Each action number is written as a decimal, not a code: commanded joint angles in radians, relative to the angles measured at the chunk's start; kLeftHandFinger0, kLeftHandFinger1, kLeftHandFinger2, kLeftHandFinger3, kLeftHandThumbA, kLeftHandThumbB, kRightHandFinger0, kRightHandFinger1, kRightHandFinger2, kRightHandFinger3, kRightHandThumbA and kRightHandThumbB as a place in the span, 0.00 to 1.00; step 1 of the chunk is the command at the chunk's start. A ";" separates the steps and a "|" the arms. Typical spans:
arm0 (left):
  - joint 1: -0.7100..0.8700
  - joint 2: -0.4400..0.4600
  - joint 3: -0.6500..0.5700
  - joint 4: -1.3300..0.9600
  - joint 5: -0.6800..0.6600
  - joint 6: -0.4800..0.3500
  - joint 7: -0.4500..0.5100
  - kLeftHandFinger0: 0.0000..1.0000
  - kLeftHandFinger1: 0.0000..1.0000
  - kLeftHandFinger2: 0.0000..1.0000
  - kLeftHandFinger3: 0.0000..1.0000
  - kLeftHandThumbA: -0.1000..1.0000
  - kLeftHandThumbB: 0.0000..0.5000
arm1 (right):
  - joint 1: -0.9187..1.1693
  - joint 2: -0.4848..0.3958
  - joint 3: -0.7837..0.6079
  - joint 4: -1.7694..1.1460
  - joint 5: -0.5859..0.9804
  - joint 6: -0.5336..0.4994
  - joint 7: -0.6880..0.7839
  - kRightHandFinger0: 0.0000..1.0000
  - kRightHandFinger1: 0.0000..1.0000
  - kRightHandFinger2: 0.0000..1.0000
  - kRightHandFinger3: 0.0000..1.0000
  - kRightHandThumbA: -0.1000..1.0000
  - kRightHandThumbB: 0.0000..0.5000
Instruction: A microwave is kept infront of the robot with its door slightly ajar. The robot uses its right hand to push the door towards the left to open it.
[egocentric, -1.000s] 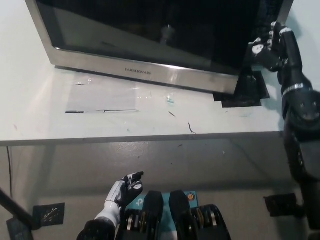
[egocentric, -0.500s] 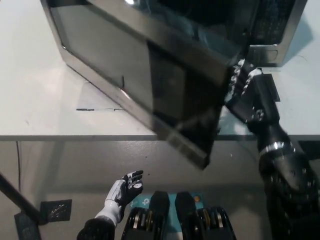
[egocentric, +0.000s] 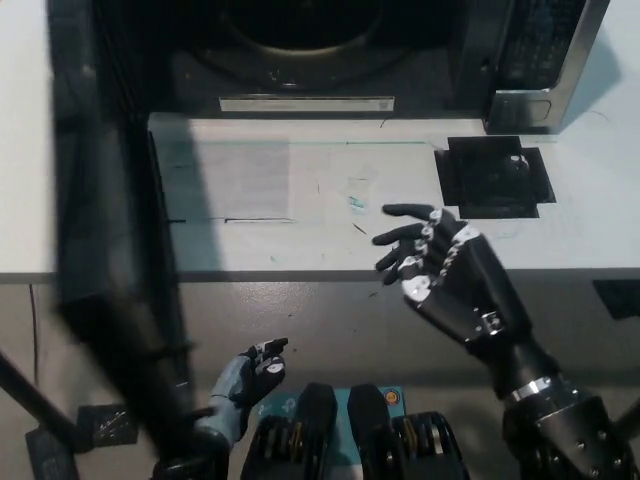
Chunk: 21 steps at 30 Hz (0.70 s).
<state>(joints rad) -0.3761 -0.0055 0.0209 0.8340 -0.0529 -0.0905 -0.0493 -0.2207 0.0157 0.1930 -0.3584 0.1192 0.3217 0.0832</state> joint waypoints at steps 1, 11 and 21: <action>-0.035 -0.001 -0.001 -0.009 -0.003 -0.017 -0.009 0.91 0.91 0.88 0.73 0.27 0.57 | -0.001 0.018 0.029 -0.039 0.013 -0.016 0.037 0.40 0.45 0.53 0.69 0.30 0.28; -0.031 0.001 -0.009 -0.009 0.003 -0.022 -0.013 0.88 0.90 0.89 0.77 0.29 0.59 | 0.107 -0.035 -0.053 -0.017 0.013 -0.062 0.019 0.40 0.46 0.56 0.74 0.33 0.27; -0.041 -0.001 -0.005 0.005 -0.001 -0.029 -0.010 0.91 0.92 0.91 0.79 0.27 0.57 | 0.290 -0.101 -0.227 0.092 0.041 -0.150 0.004 0.39 0.47 0.56 0.70 0.21 0.29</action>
<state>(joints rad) -0.3798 -0.0067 0.0183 0.8398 -0.0544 -0.0919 -0.0493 0.0323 -0.0823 0.0093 -0.2830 0.1267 0.2669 0.0921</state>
